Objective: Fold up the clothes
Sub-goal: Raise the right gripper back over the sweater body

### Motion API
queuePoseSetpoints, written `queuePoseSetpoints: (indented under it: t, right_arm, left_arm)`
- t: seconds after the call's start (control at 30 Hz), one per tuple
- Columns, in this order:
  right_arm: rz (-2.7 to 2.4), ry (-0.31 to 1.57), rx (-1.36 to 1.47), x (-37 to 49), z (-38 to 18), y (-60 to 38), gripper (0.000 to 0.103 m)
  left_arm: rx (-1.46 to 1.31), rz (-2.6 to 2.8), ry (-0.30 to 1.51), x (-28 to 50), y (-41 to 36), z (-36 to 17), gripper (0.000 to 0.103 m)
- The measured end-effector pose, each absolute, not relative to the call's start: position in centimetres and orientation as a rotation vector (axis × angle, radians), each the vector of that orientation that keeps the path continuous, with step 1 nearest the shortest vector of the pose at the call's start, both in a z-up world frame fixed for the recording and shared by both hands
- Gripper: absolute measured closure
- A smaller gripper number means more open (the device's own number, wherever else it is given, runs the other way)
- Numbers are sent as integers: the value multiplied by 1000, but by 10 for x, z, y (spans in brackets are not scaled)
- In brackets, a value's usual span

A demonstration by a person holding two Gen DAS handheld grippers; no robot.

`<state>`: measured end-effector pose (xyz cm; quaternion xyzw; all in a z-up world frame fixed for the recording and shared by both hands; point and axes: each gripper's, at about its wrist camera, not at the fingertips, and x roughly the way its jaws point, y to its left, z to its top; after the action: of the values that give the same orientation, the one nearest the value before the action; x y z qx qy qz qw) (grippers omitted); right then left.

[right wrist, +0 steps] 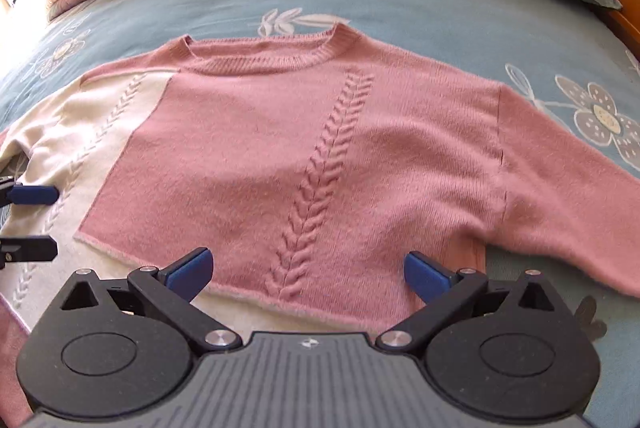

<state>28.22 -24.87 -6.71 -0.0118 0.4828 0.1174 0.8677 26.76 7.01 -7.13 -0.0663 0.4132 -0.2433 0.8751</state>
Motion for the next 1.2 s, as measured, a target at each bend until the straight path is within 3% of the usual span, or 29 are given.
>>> queuePoseSetpoints:
  t: [0.27,0.47,1.2]
  right_arm:
    - [239,1029,-66,205,-71,-254,0]
    - [180,872,-37,177,-85,-255,0]
    - [140,759,-26,171,-92,-251,0]
  left_arm:
    - [-133,-494,864,268,67,-71,1]
    - [-108,-490,862,266,65,-72,1]
    - [78,-368,847,252,34,-70,1]
